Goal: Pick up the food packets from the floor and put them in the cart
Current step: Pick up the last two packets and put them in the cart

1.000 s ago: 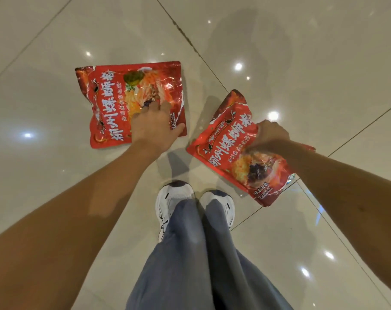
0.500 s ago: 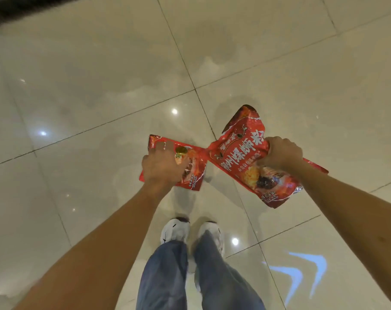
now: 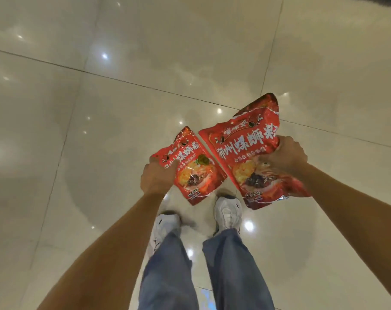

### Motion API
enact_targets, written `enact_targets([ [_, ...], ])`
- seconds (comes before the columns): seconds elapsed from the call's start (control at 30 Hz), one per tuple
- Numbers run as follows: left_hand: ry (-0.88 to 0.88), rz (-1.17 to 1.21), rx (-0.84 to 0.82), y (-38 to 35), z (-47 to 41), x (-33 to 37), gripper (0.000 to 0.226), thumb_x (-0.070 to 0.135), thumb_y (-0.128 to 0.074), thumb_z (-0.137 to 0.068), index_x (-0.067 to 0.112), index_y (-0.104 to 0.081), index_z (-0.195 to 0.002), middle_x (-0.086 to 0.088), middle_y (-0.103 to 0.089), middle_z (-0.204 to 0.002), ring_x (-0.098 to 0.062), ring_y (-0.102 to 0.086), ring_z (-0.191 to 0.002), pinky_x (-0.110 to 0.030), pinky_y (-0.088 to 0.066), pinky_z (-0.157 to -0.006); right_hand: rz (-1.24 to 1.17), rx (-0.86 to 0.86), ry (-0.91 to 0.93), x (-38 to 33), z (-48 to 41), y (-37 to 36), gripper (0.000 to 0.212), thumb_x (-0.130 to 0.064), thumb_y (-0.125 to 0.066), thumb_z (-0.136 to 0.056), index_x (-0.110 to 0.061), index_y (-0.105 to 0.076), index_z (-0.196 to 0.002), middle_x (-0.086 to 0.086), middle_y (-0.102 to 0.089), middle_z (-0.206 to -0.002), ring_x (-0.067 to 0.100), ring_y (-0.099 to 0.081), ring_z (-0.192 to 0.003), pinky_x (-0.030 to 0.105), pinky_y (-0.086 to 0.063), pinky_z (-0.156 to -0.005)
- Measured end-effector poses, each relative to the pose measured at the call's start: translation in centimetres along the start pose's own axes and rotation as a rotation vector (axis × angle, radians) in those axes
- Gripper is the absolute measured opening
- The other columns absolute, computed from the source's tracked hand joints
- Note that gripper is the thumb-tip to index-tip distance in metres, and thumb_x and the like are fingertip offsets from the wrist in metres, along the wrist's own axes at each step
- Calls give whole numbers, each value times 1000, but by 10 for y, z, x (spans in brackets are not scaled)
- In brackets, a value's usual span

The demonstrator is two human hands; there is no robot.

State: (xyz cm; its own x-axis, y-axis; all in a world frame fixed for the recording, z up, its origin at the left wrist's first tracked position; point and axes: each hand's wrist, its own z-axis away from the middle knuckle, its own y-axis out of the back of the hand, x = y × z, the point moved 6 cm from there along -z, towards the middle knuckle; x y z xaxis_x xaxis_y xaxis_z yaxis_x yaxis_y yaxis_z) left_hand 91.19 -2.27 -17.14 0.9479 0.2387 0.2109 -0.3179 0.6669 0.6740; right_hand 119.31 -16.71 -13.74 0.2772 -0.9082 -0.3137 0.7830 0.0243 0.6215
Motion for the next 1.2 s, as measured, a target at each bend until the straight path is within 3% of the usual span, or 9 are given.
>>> enact_targets([
  [0.17,190,284,27,-93,-59,-54,77,59,-64,-78,8,-41,-131,-13,-56,-126,-33,-56,-115,-42,-47,-96,-47,-19,14,16,-77,-46,63,-36,-83,-66,-12,-58,-118,7,-67,-111,33,-65,-101,49,-48,-96],
  [0.33,446,644,5,-192,-109,-95,109,67,-74,-56,8,-28,-134,-12,-51,-129,-33,-54,-118,-49,-48,-97,-143,-13,-8,46,-148,-85,49,-22,-84,-65,-16,-61,-108,2,-65,-100,28,-65,-91,48,-50,-94],
  [0.47,579,779,36,-239,-126,-104,112,56,-83,-55,7,-25,-137,-12,-47,-133,-32,-48,-123,-47,-41,-104,-222,11,-64,73,-178,-99,55,-22,-84,-62,-12,-58,-110,7,-66,-110,30,-66,-96,47,-51,-93],
  [0.57,560,874,50,-253,-135,-104,101,50,-87,-53,10,-34,-128,-3,-54,-115,-23,-55,-105,-43,-47,-98,-232,8,-50,80,-187,-101,48,-20,-82,-65,-13,-58,-106,6,-66,-105,30,-66,-92,43,-52,-89],
  [0.67,468,912,74,-243,-139,-98,66,40,-88,-57,13,-54,-106,-2,-64,-102,-22,-63,-91,-38,-54,-87,-226,2,-50,82,-185,-98,53,-24,-84,-58,-14,-60,-105,6,-68,-104,30,-68,-92,45,-53,-88],
  [0.8,303,914,9,-212,-144,-80,37,25,-88,-62,23,-61,-87,1,-69,-92,-22,-68,-83,-41,-56,-85,-224,6,-54,70,-168,-85,72,-33,-83,-47,-10,-61,-112,8,-68,-106,31,-68,-92,48,-53,-90],
  [0.93,209,863,-86,-168,-129,-66,32,26,-86,-62,29,-65,-85,5,-72,-90,-23,-71,-84,-47,-55,-85,-239,14,-34,44,-141,-58,52,-23,-84,-60,-13,-58,-105,6,-65,-101,32,-66,-94,44,-51,-89],
  [1.03,192,961,-106,-115,-100,-60,41,22,-86,-63,20,-69,-101,0,-74,-96,-25,-72,-83,-49,-56,-84,-260,12,-34,13,-111,-32,57,-24,-84,-60,-11,-59,-110,9,-66,-106,34,-65,-97,47,-50,-93],
  [1.2,105,1114,-24,25,-43,-40,37,5,-82,-67,13,-67,-100,-5,-72,-94,-22,-71,-79,-39,-59,-74,-330,-6,52,-74,-39,25,50,-28,-85,-61,-16,-57,-101,2,-66,-98,26,-66,-89,43,-51,-89],
])
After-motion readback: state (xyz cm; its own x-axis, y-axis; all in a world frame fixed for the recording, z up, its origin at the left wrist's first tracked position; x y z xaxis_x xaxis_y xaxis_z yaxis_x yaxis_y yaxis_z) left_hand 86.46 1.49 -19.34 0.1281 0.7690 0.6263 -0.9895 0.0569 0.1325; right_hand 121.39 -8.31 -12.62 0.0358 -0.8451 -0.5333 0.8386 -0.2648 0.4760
